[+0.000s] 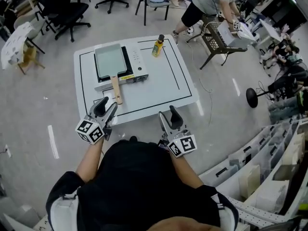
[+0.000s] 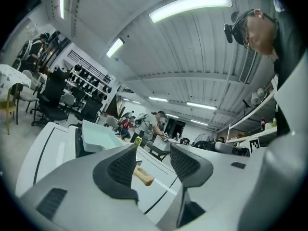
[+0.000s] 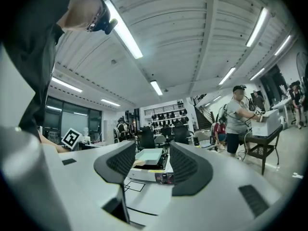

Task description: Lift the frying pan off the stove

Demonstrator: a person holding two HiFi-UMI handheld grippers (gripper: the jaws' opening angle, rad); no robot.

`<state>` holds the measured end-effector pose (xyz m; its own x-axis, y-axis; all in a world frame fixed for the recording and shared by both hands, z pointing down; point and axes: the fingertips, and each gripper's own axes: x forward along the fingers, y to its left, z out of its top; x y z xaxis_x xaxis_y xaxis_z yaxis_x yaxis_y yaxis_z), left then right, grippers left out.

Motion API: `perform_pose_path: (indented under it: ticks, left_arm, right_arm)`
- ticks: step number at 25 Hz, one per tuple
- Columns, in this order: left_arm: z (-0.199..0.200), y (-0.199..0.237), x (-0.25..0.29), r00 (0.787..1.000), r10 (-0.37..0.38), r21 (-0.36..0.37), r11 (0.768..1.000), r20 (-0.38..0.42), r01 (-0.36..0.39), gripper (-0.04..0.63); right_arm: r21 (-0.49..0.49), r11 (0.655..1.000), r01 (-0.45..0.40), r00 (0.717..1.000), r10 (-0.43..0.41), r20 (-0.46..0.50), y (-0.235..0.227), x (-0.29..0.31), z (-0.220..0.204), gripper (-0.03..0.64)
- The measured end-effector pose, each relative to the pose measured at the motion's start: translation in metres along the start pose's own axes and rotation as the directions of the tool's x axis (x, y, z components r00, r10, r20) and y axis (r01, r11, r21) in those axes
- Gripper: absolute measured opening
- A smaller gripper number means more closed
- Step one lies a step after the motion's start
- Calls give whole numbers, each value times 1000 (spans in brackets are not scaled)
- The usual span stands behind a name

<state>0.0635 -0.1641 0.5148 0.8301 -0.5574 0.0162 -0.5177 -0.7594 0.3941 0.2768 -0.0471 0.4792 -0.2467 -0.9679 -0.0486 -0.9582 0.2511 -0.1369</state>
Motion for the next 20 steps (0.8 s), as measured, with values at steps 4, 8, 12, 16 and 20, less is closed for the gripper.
perform_pose_path:
  ticks: [4, 8, 12, 16, 20]
  left_arm:
    - [6, 18, -1, 999, 46, -25, 999, -7, -46, 220]
    - [7, 35, 2, 997, 71, -67, 995, -29, -73, 220]
    - [9, 52, 9, 997, 63, -191, 979, -39, -70, 224]
    - [20, 81, 15, 996, 92, -242, 966, -14, -93, 224]
    - [23, 102, 29, 997, 70, -353, 933, -23, -74, 230]
  right_arm:
    - [47, 996, -76, 997, 78, -25, -1, 36, -6, 236]
    - [137, 972, -191, 978, 200, -57, 5, 74, -17, 236]
    - [368, 880, -300, 927, 360, -105, 15, 110, -38, 236]
    - [625, 694, -357, 849, 520, -93, 25, 146, -55, 238]
    - [784, 518, -343, 787, 614, -62, 26, 174, -68, 236]
